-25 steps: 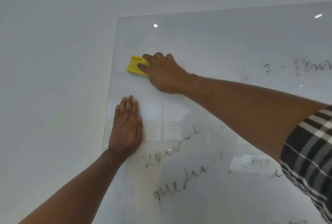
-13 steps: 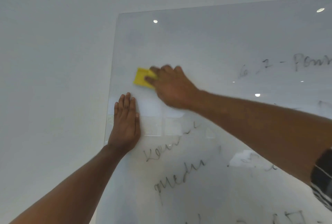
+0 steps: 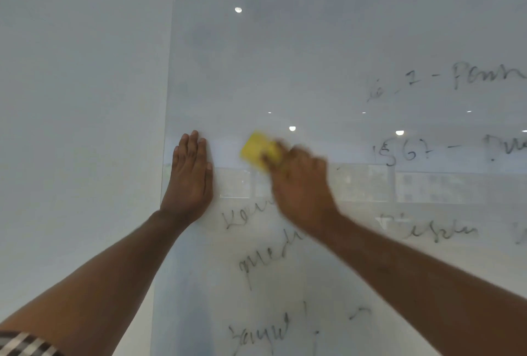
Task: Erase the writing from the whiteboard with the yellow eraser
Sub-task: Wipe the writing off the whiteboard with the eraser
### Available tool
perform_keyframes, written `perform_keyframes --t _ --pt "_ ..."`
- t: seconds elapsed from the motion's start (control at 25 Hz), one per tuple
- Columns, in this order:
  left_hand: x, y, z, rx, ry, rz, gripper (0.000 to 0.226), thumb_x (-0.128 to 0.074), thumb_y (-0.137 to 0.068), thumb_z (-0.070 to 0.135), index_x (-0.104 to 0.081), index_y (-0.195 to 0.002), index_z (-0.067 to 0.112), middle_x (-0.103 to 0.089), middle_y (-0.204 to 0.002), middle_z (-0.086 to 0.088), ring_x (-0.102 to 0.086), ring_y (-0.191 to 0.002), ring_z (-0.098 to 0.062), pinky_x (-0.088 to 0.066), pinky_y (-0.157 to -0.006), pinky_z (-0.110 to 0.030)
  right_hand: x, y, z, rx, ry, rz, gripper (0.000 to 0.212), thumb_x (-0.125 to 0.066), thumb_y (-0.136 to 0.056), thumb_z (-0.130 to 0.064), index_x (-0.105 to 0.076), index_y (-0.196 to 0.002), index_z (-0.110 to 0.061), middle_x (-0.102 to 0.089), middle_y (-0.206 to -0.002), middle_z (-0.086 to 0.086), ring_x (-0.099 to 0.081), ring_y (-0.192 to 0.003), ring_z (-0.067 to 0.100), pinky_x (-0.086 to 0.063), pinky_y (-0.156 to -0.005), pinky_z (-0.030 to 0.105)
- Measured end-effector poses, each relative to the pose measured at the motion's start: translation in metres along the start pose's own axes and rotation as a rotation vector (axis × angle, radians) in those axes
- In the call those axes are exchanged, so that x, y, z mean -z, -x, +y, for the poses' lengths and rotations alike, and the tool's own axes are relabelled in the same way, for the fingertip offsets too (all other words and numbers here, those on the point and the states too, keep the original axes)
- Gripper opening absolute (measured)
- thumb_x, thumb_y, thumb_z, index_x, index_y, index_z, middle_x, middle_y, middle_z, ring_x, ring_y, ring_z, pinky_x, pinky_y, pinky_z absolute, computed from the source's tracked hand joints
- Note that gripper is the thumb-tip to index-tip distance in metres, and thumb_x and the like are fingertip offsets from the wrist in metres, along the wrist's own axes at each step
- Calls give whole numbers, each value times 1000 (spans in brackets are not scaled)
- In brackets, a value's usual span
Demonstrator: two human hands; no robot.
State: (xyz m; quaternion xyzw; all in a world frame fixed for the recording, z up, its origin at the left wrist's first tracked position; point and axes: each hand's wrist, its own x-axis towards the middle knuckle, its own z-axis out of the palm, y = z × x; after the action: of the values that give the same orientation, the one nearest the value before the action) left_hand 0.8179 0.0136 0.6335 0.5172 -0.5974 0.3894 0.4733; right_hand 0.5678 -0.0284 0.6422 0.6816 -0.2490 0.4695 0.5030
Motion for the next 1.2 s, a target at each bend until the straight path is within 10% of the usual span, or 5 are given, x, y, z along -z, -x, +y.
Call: perform_keyframes --t 0.24,0.48,0.72,1.04,1.2 --pt "1 5 1 6 17 -22 59 -24 -106 21 -15 -159 -3 -7 -170 -20 2 -159 -35 -4 -130 -53 -10 96 -36 717 -90 -214 43 -47 -102 -26 -52 -144 -30 -50 -156 6 -57 -124 30 -35 -87 40" --pt "2 9 -3 -20 61 -22 55 -28 -105 10 -22 -157 -7 -12 -168 -25 -4 -157 -42 -10 -127 -62 -3 -5 -22 -36 -69 -36 56 -62 -83 -22 -59 -138 -28 -57 -149 6 -62 -112 33 -37 -82 40" --pt "-1 10 -4 -13 62 -18 53 -30 -108 3 -18 -159 -4 -9 -169 -22 0 -158 -39 -5 -129 -57 -1 122 -51 671 -177 -218 42 -46 -100 -21 -57 -139 -30 -55 -151 3 -59 -123 29 -37 -89 40" --pt "-5 11 3 3 26 16 57 -24 -105 11 -17 -158 -6 -9 -169 -24 -1 -158 -40 -1 -130 -53 23 10 62 -283 -31 -22 57 -56 -89 -27 -52 -146 -28 -47 -157 6 -54 -120 36 -39 -83 42" --pt "-9 8 9 -9 0 28 58 -24 -105 17 -19 -158 -7 -10 -168 -25 -3 -158 -40 -2 -130 -53 11 91 18 64 -29 -92 61 -57 -84 -24 -49 -144 -28 -50 -154 12 -57 -112 35 -29 -80 39"
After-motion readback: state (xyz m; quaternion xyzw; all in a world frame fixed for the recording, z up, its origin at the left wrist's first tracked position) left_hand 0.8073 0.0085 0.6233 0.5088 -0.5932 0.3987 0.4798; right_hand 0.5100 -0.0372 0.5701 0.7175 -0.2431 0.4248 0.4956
